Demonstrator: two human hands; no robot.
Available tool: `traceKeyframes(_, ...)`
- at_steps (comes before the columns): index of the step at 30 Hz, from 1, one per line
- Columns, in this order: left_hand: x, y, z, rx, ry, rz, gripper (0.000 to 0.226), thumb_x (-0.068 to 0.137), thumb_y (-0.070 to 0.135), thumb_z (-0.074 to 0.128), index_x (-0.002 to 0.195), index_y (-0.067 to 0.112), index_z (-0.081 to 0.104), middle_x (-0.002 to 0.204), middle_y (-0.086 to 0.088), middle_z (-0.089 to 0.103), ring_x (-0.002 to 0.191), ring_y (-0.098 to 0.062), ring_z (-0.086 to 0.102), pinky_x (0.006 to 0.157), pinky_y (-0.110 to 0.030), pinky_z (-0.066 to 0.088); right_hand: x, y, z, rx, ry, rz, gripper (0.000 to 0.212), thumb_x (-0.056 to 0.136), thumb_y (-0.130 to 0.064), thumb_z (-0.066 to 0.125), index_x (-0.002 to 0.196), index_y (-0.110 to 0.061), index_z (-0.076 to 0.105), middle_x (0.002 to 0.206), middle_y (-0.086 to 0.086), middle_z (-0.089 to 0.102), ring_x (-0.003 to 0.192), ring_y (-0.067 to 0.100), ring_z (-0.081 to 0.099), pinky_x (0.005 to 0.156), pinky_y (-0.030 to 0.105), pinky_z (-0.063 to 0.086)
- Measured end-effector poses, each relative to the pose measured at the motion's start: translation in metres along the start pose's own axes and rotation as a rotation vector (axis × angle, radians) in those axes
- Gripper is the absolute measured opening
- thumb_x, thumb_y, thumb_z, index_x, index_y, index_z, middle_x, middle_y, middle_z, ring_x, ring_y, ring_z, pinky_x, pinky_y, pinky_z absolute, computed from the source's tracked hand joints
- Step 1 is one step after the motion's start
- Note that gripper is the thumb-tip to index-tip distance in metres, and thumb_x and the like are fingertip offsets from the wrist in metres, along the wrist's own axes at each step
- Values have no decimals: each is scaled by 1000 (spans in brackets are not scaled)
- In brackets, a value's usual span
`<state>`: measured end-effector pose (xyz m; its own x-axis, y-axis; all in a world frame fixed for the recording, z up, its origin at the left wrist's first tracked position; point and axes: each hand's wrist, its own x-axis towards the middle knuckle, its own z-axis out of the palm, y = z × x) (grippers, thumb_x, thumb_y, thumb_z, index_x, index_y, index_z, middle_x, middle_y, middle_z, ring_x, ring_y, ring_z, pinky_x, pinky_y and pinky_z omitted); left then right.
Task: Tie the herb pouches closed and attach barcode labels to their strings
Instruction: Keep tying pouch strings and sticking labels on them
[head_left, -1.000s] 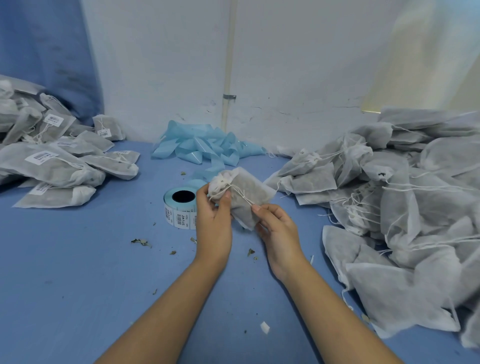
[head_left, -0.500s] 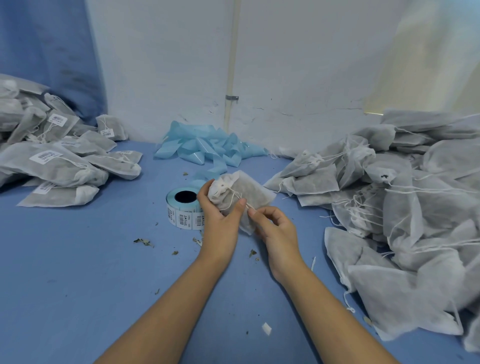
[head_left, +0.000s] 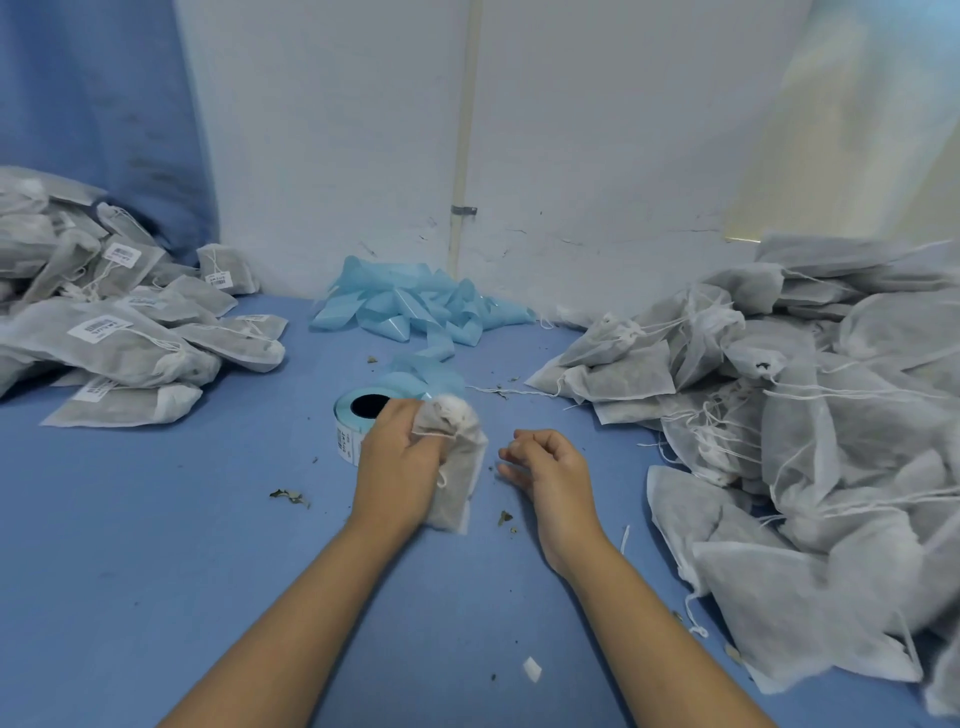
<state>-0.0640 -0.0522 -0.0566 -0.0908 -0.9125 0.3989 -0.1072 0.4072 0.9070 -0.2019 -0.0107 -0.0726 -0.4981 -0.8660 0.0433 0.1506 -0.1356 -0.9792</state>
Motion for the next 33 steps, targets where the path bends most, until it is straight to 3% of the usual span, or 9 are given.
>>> traceKeyframes(5, 3, -17, -5, 144, 5, -30, 23, 83, 9, 53, 64, 19, 45, 71, 2, 50, 65, -18, 49, 58, -30, 35, 0, 1, 1, -39, 7, -12, 9, 86, -3, 59, 78, -8, 59, 95, 0, 61, 61, 4, 65, 84, 35, 53)
traceKeyframes(9, -4, -10, -6, 81, -84, 10, 6, 69, 23, 47, 66, 22, 51, 70, 9, 52, 63, -7, 49, 60, -25, 38, -1, 2, 2, -94, 21, -24, 8, 87, -5, 57, 82, -10, 60, 87, 0, 64, 64, 5, 65, 81, 31, 53)
traceKeyframes(12, -7, -2, -8, -96, -231, 3, 30, 67, 19, 51, 93, 23, 67, 94, 10, 67, 86, -1, 61, 74, -12, 45, -3, 2, 4, -155, 41, -82, 12, 89, -4, 55, 88, -14, 61, 85, -1, 65, 63, 2, 64, 77, 27, 54)
traceKeyframes(14, -8, 1, -6, -130, -302, 26, 34, 65, 16, 52, 95, 26, 67, 100, 9, 68, 90, 2, 61, 76, -9, 44, -3, 2, 4, -150, 39, -110, 16, 90, -3, 54, 96, -15, 63, 93, 1, 66, 65, -2, 64, 72, 20, 53)
traceKeyframes(18, -8, 2, -4, -165, -329, 17, 44, 57, 8, 49, 94, 25, 66, 100, 7, 67, 88, 3, 61, 75, -8, 43, -3, 0, 3, 0, 19, -66, 23, 95, -3, 49, 114, -13, 57, 109, 8, 65, 76, 2, 66, 69, 14, 52)
traceKeyframes(22, -11, 2, -1, -213, -375, -28, 47, 56, 7, 50, 97, 19, 68, 100, -1, 70, 90, -5, 64, 76, -13, 47, -5, 1, 2, -150, 20, -183, 32, 91, -6, 58, 115, -26, 59, 115, -13, 61, 102, -2, 58, 79, 12, 48)
traceKeyframes(25, -13, 2, 2, -215, -389, -21, 46, 56, 6, 50, 96, 19, 69, 97, -3, 71, 88, -8, 64, 76, -16, 49, -5, 2, 4, -196, -15, -222, 29, 91, -6, 60, 112, -25, 65, 112, -13, 64, 100, -8, 58, 74, 8, 47)
traceKeyframes(30, -13, 3, 2, -218, -396, -18, 44, 57, 7, 51, 94, 22, 70, 89, 10, 72, 85, -2, 64, 71, -12, 47, -6, 2, 5, -157, -12, -176, 17, 90, -5, 60, 97, -19, 68, 97, 0, 71, 95, 14, 67, 82, 25, 54)
traceKeyframes(33, -13, 1, 2, -216, -375, -35, 43, 58, 9, 51, 95, 20, 69, 89, 7, 72, 85, -4, 64, 71, -14, 47, -5, 1, 5, -156, 12, -174, 14, 91, -6, 59, 95, -16, 68, 94, 3, 72, 90, 14, 67, 81, 28, 55)
